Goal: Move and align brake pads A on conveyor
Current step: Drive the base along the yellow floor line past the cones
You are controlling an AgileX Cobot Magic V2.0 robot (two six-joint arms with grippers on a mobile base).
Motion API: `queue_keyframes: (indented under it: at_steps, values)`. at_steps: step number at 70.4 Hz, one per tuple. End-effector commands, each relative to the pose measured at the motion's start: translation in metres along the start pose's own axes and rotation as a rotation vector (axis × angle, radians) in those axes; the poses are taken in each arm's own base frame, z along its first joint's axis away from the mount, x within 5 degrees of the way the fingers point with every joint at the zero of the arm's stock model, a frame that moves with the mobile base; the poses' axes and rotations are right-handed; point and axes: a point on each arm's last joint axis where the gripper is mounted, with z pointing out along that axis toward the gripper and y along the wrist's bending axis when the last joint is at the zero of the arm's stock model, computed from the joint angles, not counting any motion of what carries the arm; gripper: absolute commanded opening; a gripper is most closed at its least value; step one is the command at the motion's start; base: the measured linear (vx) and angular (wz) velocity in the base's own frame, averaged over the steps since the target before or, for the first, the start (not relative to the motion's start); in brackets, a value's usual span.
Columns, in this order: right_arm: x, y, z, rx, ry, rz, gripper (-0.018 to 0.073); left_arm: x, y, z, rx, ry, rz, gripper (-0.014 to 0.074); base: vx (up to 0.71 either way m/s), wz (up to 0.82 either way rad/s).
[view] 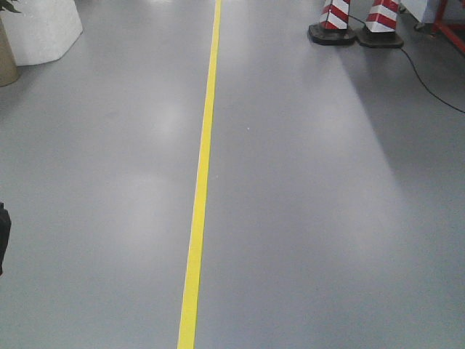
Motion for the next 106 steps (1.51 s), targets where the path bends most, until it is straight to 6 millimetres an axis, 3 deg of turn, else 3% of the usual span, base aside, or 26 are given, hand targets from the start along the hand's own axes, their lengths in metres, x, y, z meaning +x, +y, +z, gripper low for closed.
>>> queue_keyframes:
  at_steps: [1,106]
  values:
    - [-0.0178,-0.0004,-0.0031,0.005,-0.118,-0.003,-0.0002,-0.0172,-0.0036,-0.0043,0.028,-0.114,-0.003,-0.0006,0.7,0.09]
    - [-0.0179,-0.0004,-0.0031,0.005,-0.119,-0.002,-0.0002,-0.0171,-0.0036,-0.0043,0.028,-0.114,-0.003,-0.0006,0.75,-0.03]
